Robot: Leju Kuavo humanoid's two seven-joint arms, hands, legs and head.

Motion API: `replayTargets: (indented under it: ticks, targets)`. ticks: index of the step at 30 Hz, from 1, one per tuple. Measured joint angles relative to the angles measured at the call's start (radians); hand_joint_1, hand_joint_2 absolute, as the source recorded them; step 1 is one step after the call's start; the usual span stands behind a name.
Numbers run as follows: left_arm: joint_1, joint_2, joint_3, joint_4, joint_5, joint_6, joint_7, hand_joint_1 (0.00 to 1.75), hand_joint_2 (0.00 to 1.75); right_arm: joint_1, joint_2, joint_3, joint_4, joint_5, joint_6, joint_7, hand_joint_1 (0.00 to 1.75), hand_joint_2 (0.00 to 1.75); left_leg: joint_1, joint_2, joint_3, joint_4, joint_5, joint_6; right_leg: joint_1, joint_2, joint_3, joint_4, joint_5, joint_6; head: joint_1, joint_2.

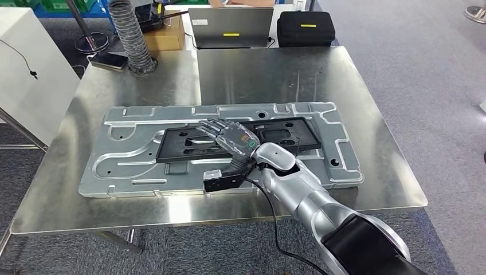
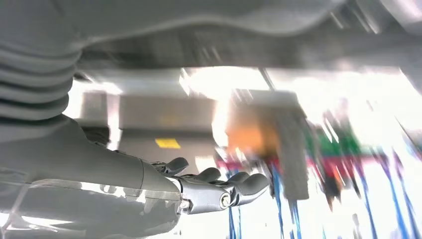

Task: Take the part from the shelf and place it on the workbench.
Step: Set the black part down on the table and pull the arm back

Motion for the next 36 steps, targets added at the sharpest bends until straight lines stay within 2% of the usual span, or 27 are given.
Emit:
replayTargets:
  ticks: [2,4,5,6,7,8,10,11,12,15,16,17,19,20,21,22,23,25,26,27,29,30,31,32,33,35,36]
  targets:
    - [0.0,0.0,0.0,0.0,0.007,-0.004,-0.001,0.0,0.0,0.027,-0.006,-0.035,-0.119,-0.102,-0.05,-0.028,0.0,0.0,0.0,0.0,-0.021,0.055,-0.041,-0.01,-0.009,-0.002,0.008,-0.016,0.009,-0.002,0.0,0.0]
    - [0.001,-0.001,0.003,0.0,0.016,-0.008,-0.002,0.0,0.0,0.061,-0.026,-0.065,-0.282,-0.165,-0.097,0.02,0.0,0.0,0.005,0.0,-0.072,0.179,-0.111,-0.018,-0.011,-0.004,0.009,-0.017,0.01,-0.002,0.0,0.0]
    - [0.002,0.0,0.005,0.0,0.022,-0.01,-0.004,0.0,0.0,0.079,-0.043,-0.08,-0.367,-0.162,-0.129,0.058,0.0,0.0,0.007,0.001,-0.096,0.238,-0.135,-0.022,-0.012,-0.005,0.009,-0.017,0.009,-0.002,0.0,0.0]
    - [0.004,0.0,0.008,0.0,0.029,-0.013,-0.007,0.0,0.0,0.1,-0.062,-0.099,-0.448,-0.129,-0.177,0.097,0.0,0.0,0.01,0.001,-0.106,0.268,-0.141,-0.025,-0.014,-0.006,0.009,-0.015,0.008,0.0,0.0,0.0]
    - [0.006,0.0,0.012,0.0,0.037,-0.017,-0.011,0.0,0.0,0.124,-0.082,-0.125,-0.53,-0.072,-0.237,0.133,0.0,0.0,0.012,0.001,-0.099,0.261,-0.127,-0.029,-0.016,-0.007,0.01,-0.013,0.006,0.003,0.0,0.0]
    - [0.007,-0.001,0.016,0.0,0.046,-0.021,-0.015,0.0,0.0,0.151,-0.104,-0.158,-0.619,0.001,-0.301,0.168,0.0,0.0,0.016,0.001,-0.073,0.215,-0.098,-0.032,-0.019,-0.007,0.01,-0.009,0.003,0.008,0.0,0.0]
    - [0.008,-0.002,0.025,0.0,0.062,-0.027,-0.021,0.0,0.0,0.211,-0.149,-0.252,-0.788,0.129,-0.378,0.207,0.0,0.0,0.021,-0.001,-0.001,0.08,-0.045,-0.035,-0.022,-0.007,0.009,0.004,-0.007,0.023,0.0,0.0]
    - [0.008,-0.003,0.031,0.0,0.069,-0.029,-0.024,0.0,0.0,0.244,-0.174,-0.306,-0.861,0.163,-0.39,0.212,0.0,0.0,0.022,-0.003,0.023,0.035,-0.035,-0.03,-0.021,-0.007,0.008,0.009,-0.011,0.03,0.0,0.0]
    - [0.009,-0.004,0.036,0.0,0.075,-0.03,-0.026,0.0,0.0,0.286,-0.2,-0.37,-0.933,0.18,-0.393,0.203,0.0,0.0,0.021,-0.006,0.035,0.013,-0.034,-0.022,-0.019,-0.009,0.007,0.013,-0.012,0.038,0.0,0.0]
    - [0.018,-0.008,0.053,0.0,0.088,-0.029,-0.029,0.0,0.0,0.436,-0.258,-0.595,-1.088,0.161,-0.394,0.131,0.0,0.0,0.017,-0.009,0.037,0.011,-0.032,0.006,-0.019,-0.011,0.011,0.014,-0.013,0.055,0.001,0.0]
    - [0.02,-0.01,0.057,0.0,0.09,-0.028,-0.028,0.0,0.0,0.488,-0.27,-0.673,-1.117,0.152,-0.394,0.113,0.0,0.0,0.018,-0.009,0.036,0.008,-0.029,0.013,-0.021,-0.01,0.007,0.025,-0.028,0.06,0.001,0.0]
    - [0.02,-0.011,0.061,0.0,0.09,-0.027,-0.027,0.0,0.0,0.539,-0.281,-0.749,-1.134,0.143,-0.394,0.103,0.0,0.0,0.018,-0.009,0.033,0.006,-0.024,0.02,-0.023,-0.008,-0.004,0.056,-0.056,0.064,0.001,0.0]
    - [0.021,-0.011,0.064,0.0,0.088,-0.027,-0.024,0.0,0.0,0.643,-0.299,-0.898,-1.145,0.123,-0.394,0.088,0.0,0.0,0.013,-0.012,0.024,0.005,-0.018,0.03,-0.026,-0.004,-0.049,0.171,-0.135,0.071,0.001,0.0]
    - [0.022,-0.012,0.065,0.0,0.086,-0.027,-0.023,0.0,0.0,0.693,-0.304,-0.969,-1.136,0.114,-0.393,0.082,0.0,0.0,0.01,-0.013,0.018,0.005,-0.016,0.035,-0.026,-0.003,-0.073,0.233,-0.166,0.073,0.001,0.0]
    - [0.023,-0.012,0.066,0.0,0.083,-0.027,-0.023,0.0,0.0,0.737,-0.306,-1.034,-1.117,0.107,-0.392,0.078,0.0,0.0,0.006,-0.013,0.012,0.005,-0.012,0.038,-0.026,-0.002,-0.084,0.271,-0.18,0.072,0.001,0.0]
    - [0.024,-0.012,0.066,0.0,0.081,-0.027,-0.023,0.0,0.0,0.774,-0.307,-1.094,-1.085,0.104,-0.391,0.075,0.0,0.0,0.001,-0.014,0.007,0.005,-0.009,0.041,-0.025,-0.001,-0.077,0.272,-0.174,0.069,0.001,0.0]
    - [0.024,-0.012,0.066,0.0,0.08,-0.027,-0.023,0.0,0.0,0.801,-0.307,-1.147,-1.044,0.106,-0.391,0.073,0.0,0.0,-0.004,-0.013,0.002,0.005,-0.005,0.043,-0.023,-0.001,-0.049,0.235,-0.154,0.062,0.001,0.0]
    - [0.022,-0.014,0.066,0.0,0.078,-0.03,-0.023,0.0,0.0,0.836,-0.308,-1.24,-0.947,0.12,-0.386,0.067,0.0,0.0,-0.012,-0.012,-0.003,0.004,0.002,0.045,-0.014,-0.002,0.043,0.094,-0.11,0.04,0.001,0.0]
    - [0.021,-0.016,0.067,0.0,0.076,-0.032,-0.024,0.0,0.0,0.847,-0.308,-1.277,-0.901,0.136,-0.385,0.062,0.0,0.0,-0.014,-0.01,-0.004,0.002,0.007,0.043,-0.009,-0.005,0.077,0.038,-0.093,0.031,0.001,0.0]
    - [0.02,-0.017,0.067,0.0,0.074,-0.033,-0.024,0.0,0.0,0.852,-0.309,-1.312,-0.852,0.158,-0.385,0.057,0.0,0.0,-0.014,-0.008,-0.004,0.001,0.012,0.039,-0.003,-0.006,0.096,0.004,-0.085,0.025,0.001,0.0]
    - [0.018,-0.019,0.067,0.0,0.068,-0.037,-0.025,0.0,0.0,0.858,-0.308,-1.376,-0.754,0.211,-0.389,0.05,0.0,0.0,-0.011,-0.003,-0.003,-0.005,0.024,0.028,0.003,-0.008,0.096,-0.011,-0.07,0.021,0.001,0.0]
    - [0.018,-0.019,0.066,0.0,0.065,-0.039,-0.025,0.0,0.0,0.858,-0.305,-1.408,-0.702,0.237,-0.39,0.05,0.0,0.0,-0.011,-0.003,-0.005,-0.005,0.026,0.024,0.001,-0.01,0.095,-0.02,-0.061,0.019,0.001,0.0]
    - [0.018,-0.02,0.066,0.0,0.063,-0.04,-0.025,0.0,0.0,0.859,-0.303,-1.439,-0.652,0.261,-0.39,0.05,0.0,0.0,-0.012,-0.003,-0.009,0.001,0.016,0.018,-0.002,-0.011,0.092,-0.03,-0.049,0.016,0.001,0.0]
    - [0.02,-0.02,0.066,0.0,0.06,-0.042,-0.024,0.0,0.0,0.861,-0.299,-1.466,-0.604,0.281,-0.39,0.05,0.0,0.0,-0.014,-0.003,-0.017,0.022,-0.013,0.012,-0.007,-0.013,0.086,-0.04,-0.035,0.013,0.001,0.0]
    - [0.02,-0.021,0.066,0.0,0.057,-0.042,-0.022,0.0,0.0,0.861,-0.296,-1.491,-0.557,0.3,-0.39,0.05,0.0,0.0,-0.013,-0.003,-0.029,0.062,-0.058,0.007,-0.011,-0.014,0.077,-0.045,-0.022,0.011,0.001,0.0]
    - [0.021,-0.021,0.065,0.0,0.052,-0.043,-0.016,0.0,0.0,0.862,-0.292,-1.533,-0.467,0.331,-0.39,0.053,0.0,0.0,-0.009,-0.003,-0.052,0.176,-0.155,-0.004,-0.012,-0.014,0.051,-0.045,-0.003,0.008,0.001,0.0]
    - [0.021,-0.021,0.065,0.0,0.05,-0.042,-0.014,0.0,0.0,0.862,-0.29,-1.554,-0.422,0.347,-0.39,0.056,0.0,0.0,-0.006,-0.003,-0.055,0.224,-0.178,-0.009,-0.013,-0.014,0.036,-0.042,0.007,0.009,0.001,0.0]
